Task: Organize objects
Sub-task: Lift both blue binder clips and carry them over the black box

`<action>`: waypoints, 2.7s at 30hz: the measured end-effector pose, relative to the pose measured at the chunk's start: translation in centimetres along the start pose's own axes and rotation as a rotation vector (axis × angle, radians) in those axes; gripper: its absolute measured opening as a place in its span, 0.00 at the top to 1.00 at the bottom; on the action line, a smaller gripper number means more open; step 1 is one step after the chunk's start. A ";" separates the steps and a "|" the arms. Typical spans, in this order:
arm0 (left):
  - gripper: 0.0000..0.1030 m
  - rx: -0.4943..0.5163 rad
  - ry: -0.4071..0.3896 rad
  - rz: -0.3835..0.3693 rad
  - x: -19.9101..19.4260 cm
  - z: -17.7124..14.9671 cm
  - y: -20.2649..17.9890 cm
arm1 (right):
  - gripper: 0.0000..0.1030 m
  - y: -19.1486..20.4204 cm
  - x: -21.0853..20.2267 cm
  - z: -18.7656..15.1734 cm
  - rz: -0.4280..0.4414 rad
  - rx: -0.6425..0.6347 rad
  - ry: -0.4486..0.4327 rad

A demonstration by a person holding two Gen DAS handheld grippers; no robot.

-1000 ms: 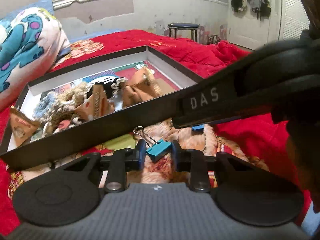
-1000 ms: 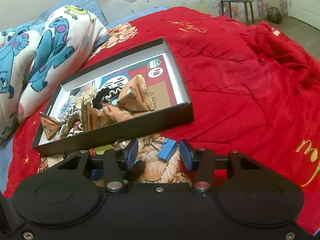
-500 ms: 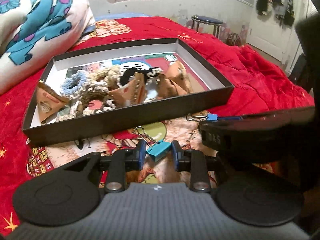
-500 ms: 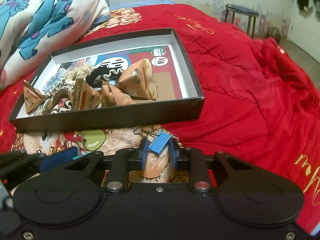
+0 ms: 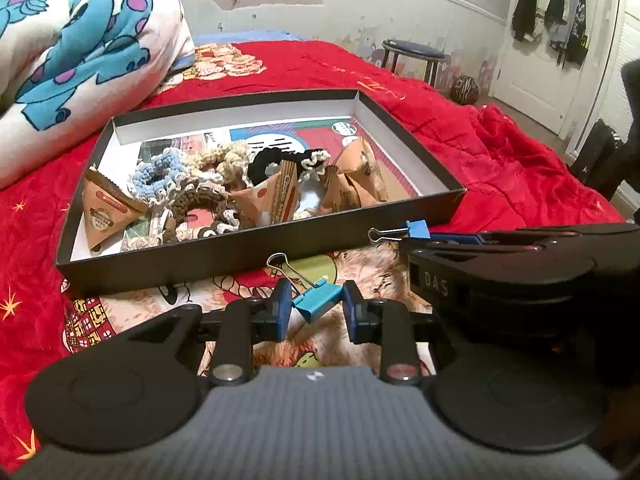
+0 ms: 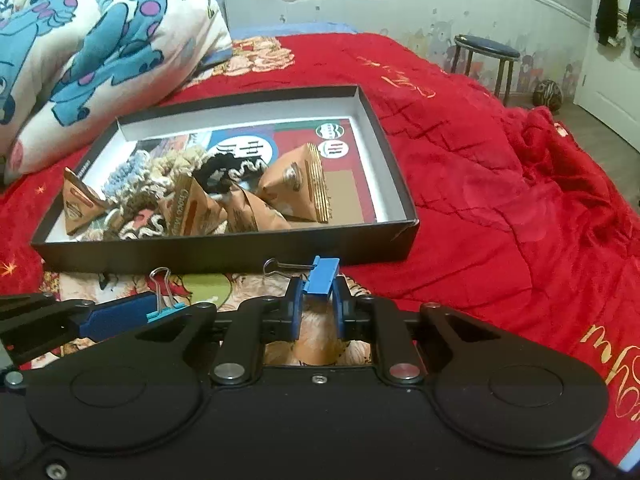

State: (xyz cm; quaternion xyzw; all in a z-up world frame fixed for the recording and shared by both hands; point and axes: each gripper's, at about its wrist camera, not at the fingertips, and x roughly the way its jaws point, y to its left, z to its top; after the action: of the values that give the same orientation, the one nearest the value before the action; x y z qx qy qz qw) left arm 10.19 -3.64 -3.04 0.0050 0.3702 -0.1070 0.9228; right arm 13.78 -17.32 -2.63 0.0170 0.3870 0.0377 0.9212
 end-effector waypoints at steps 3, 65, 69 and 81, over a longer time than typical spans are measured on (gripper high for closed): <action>0.70 -0.010 -0.023 -0.021 -0.6 0.0 0.0 | 0.85 -0.2 -0.7 0.1 0.017 0.016 -0.015; 0.70 -0.079 -0.376 -0.056 -1.2 8.1 4.0 | 0.85 -1.6 -2.8 9.0 0.296 0.116 -0.328; 0.70 -0.091 -0.378 -0.036 -0.1 8.9 4.6 | 0.85 -1.9 -1.4 10.1 0.286 0.131 -0.326; 0.70 -0.168 -0.307 0.047 4.1 9.0 7.0 | 0.86 -2.4 3.9 11.3 0.262 0.168 -0.234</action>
State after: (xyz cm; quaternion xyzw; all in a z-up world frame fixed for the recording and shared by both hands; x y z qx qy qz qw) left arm 20.65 1.56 0.21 -0.0800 0.2322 -0.0535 0.9679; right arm 24.66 -19.45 2.38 0.1484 0.2735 0.1227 0.9424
